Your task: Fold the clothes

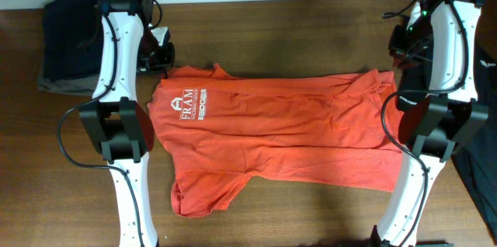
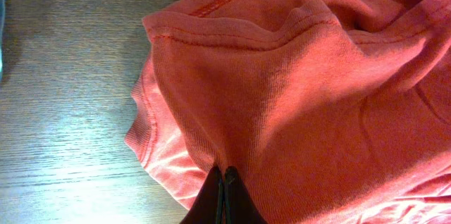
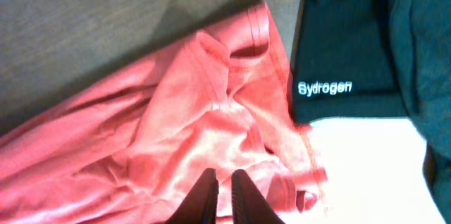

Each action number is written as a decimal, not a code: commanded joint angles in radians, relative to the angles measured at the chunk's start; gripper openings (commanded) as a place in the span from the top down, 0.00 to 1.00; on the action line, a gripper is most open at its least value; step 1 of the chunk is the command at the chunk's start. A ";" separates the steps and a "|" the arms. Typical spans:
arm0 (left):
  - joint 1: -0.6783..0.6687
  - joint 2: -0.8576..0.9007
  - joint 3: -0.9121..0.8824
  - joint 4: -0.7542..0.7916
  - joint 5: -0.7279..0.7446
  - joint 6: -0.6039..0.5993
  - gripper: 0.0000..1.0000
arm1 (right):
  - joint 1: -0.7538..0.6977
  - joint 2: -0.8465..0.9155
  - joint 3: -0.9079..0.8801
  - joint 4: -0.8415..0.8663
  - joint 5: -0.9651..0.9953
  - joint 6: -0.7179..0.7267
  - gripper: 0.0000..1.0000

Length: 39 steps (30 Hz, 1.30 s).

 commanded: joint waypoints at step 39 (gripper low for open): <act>-0.109 -0.035 -0.275 0.013 -0.199 0.002 0.67 | -0.005 0.017 -0.110 0.151 -0.064 -0.025 0.29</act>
